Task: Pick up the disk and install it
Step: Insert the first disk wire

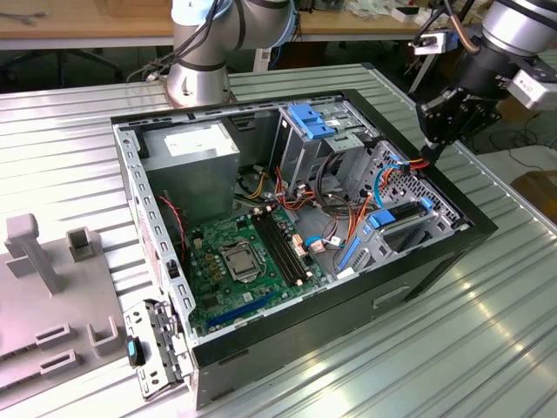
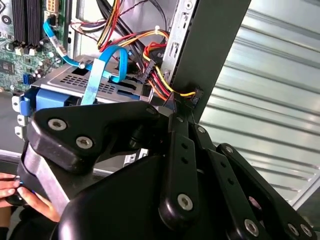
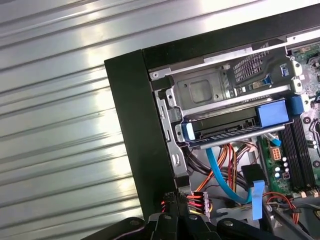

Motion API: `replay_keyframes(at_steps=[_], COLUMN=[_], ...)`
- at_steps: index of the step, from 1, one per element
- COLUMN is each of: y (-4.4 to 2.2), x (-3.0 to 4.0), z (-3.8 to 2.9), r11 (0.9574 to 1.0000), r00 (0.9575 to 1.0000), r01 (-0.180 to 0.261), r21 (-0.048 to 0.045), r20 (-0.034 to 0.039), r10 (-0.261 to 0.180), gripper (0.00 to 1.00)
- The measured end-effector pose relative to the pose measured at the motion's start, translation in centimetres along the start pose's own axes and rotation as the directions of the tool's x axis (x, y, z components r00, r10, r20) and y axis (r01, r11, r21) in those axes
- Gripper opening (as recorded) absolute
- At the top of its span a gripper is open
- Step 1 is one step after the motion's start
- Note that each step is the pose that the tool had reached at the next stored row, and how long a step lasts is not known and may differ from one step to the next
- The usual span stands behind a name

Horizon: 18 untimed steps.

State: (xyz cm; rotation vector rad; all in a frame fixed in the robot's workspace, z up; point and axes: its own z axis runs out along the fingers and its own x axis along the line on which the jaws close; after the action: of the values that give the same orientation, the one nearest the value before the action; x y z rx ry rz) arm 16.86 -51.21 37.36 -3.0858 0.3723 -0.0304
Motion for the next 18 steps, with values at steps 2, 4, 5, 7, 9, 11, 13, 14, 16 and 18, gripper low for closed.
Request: replay_keyframes(at_steps=[2, 4, 5, 7, 9, 11, 13, 14, 16, 18], y=[-0.01, -0.01, -0.02, -0.01, -0.04, -0.13, -0.35, -0.35, -0.35, -0.34], x=[0.0, 0.0, 0.0, -0.01, 0.0, 0.0, -0.05, -0.05, -0.1, -0.12], z=[0.0, 0.0, -0.01, 0.0, 0.0, 0.0, 0.02, 0.02, 0.01, 0.02], r11=[0.9999, 0.9994, 0.9984, 0.9944, 0.9915, 0.9911, 0.991, 0.991, 0.9911, 0.9912], r00=[0.9998, 0.9991, 0.9981, 0.9942, 0.9907, 0.9892, 0.9875, 0.9875, 0.9875, 0.9875], r01=[0.015, 0.033, 0.056, 0.105, 0.129, 0.132, 0.133, 0.133, 0.132, 0.131], r21=[0.0045, 0.0077, 0.0082, 0.0094, 0.012, 0.0145, 0.0169, 0.0169, 0.0168, 0.0172], r20=[-0.0138, -0.0266, -0.0264, -0.0253, -0.0429, -0.0659, -0.0878, -0.0879, -0.0882, -0.09], r10=[-0.014, -0.033, -0.055, -0.105, -0.129, -0.131, -0.131, -0.131, -0.13, -0.129], gripper=[0.11, 0.11, 0.11, 0.11, 0.11, 0.11, 0.11, 0.11, 0.11, 0.11])
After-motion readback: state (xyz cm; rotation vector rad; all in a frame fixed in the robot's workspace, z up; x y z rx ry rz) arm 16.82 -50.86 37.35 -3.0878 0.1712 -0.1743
